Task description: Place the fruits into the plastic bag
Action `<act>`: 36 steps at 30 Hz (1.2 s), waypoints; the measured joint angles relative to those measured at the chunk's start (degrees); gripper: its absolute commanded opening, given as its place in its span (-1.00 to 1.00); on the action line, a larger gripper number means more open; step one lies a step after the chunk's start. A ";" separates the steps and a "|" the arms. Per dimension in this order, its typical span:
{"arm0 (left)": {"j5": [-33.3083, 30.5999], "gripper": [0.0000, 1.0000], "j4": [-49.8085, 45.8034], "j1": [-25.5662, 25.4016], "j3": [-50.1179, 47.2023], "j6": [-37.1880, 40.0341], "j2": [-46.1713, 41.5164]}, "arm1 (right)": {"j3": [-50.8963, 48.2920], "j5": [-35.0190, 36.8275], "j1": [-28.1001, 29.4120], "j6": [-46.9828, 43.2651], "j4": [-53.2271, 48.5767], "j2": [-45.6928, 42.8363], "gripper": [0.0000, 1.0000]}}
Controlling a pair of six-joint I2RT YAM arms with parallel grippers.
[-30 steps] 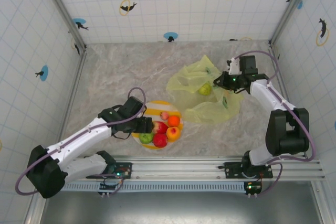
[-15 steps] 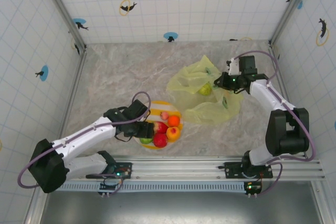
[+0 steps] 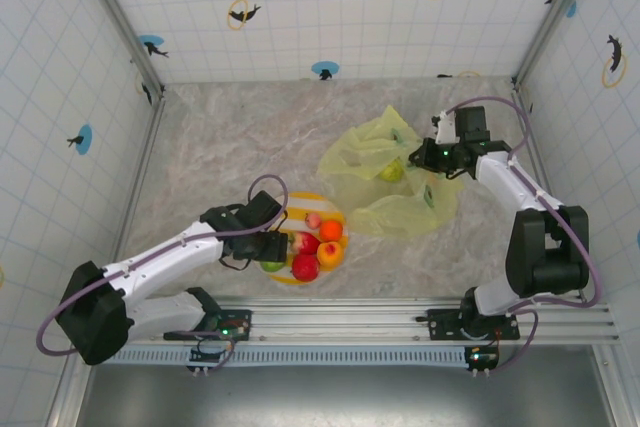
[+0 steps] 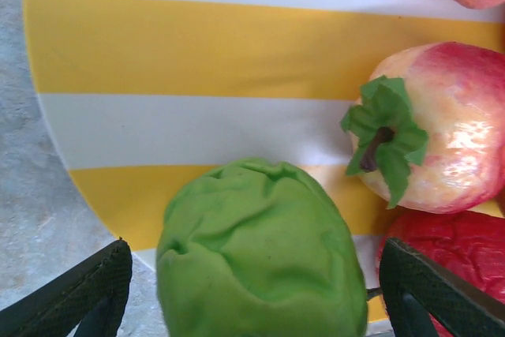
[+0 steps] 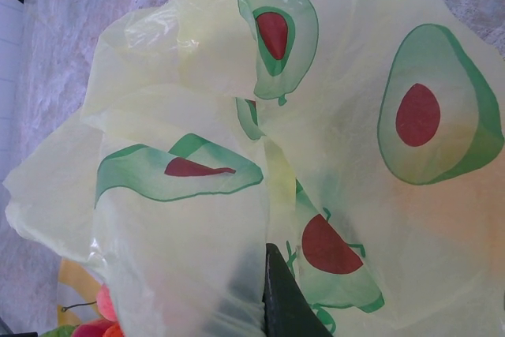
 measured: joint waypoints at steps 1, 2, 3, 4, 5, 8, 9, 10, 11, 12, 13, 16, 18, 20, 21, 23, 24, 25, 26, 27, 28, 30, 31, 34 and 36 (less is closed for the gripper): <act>0.59 0.71 0.28 0.00 -0.22 0.00 0.02 | 0.00 0.00 0.00 0.02 0.00 0.00 -0.89; 1.03 0.71 0.50 0.00 -0.48 0.00 0.02 | 0.00 0.00 0.00 0.00 0.00 0.00 -0.89; 1.22 0.71 0.55 0.00 -0.72 0.00 0.04 | 0.00 0.02 0.00 0.00 0.00 0.00 -0.89; 1.22 0.71 0.59 0.00 -0.90 0.00 0.09 | 0.00 0.04 0.00 -0.02 0.02 0.00 -0.90; 1.20 0.69 0.74 0.00 -1.11 0.02 0.17 | 0.00 0.09 0.00 -0.02 0.00 0.00 -0.89; 0.96 0.63 0.70 0.00 -1.60 0.02 0.98 | 0.00 0.13 0.00 0.00 0.00 0.00 -0.89; 0.90 0.61 0.74 0.00 -1.70 0.04 1.36 | 0.00 0.13 0.00 0.00 0.00 0.00 -0.89; 0.74 0.59 0.79 0.00 -1.81 0.04 1.60 | 0.00 0.13 0.00 -0.02 -0.02 0.00 -0.89; 0.72 0.56 0.87 0.00 -1.95 0.09 1.70 | 0.00 0.15 0.00 0.00 -0.02 0.00 -0.89; 0.72 0.51 0.96 0.00 -2.14 0.13 1.81 | 0.00 0.13 0.00 0.00 -0.02 0.00 -0.89; 0.72 0.45 1.05 0.00 -2.27 0.17 1.90 | 0.00 0.13 0.00 0.00 -0.02 0.00 -0.89; 0.28 0.26 1.38 0.00 -2.40 0.13 2.03 | 0.00 0.15 0.00 0.00 -0.02 0.00 -0.89; -0.96 0.16 1.31 -0.02 -2.34 0.07 1.88 | 0.00 0.15 0.00 0.00 -0.02 0.00 -0.89; -3.06 0.08 0.85 -0.04 -1.99 0.13 1.29 | 0.00 0.17 0.00 -0.02 -0.02 0.00 -0.89; -4.42 0.07 0.48 -0.04 -1.53 0.13 0.68 | 0.00 0.17 0.00 0.00 -0.04 0.00 -0.89; -6.75 0.07 0.24 -0.04 -0.09 0.15 -0.94 | 0.00 0.13 0.00 0.00 -0.04 0.00 -0.89; -7.76 0.08 0.48 -0.04 0.81 0.17 -1.97 | 0.00 0.15 0.02 0.02 -0.07 0.00 -0.89; -8.41 0.08 1.05 -0.04 1.55 0.20 -2.84 | 0.00 0.15 0.02 0.02 -0.07 0.00 -0.89; -8.96 0.08 1.86 -0.04 2.43 0.24 -3.65 | 0.00 0.15 0.04 0.00 -0.07 0.00 -0.89; -9.29 0.09 3.21 -0.04 3.23 0.42 -4.20 | 0.00 0.15 0.04 0.02 -0.07 0.00 -0.89; -9.38 0.10 4.74 -0.04 3.85 0.70 -4.46 | 0.00 0.15 0.04 0.04 -0.07 0.00 -0.89; -8.81 0.10 8.74 -0.04 4.90 1.51 -4.24 | 0.00 0.17 0.09 0.04 -0.07 0.00 -0.90; -8.13 0.10 10.73 -0.04 5.38 1.75 -3.72 | 0.00 0.15 0.15 0.04 -0.07 0.00 -0.89; -5.46 0.10 18.34 -0.42 7.58 3.06 0.09 | 0.00 0.11 0.55 0.17 -0.07 0.00 -0.90; -3.37 0.11 24.02 -0.87 9.35 4.17 3.87 | 0.02 0.11 0.79 0.20 -0.09 0.00 -0.89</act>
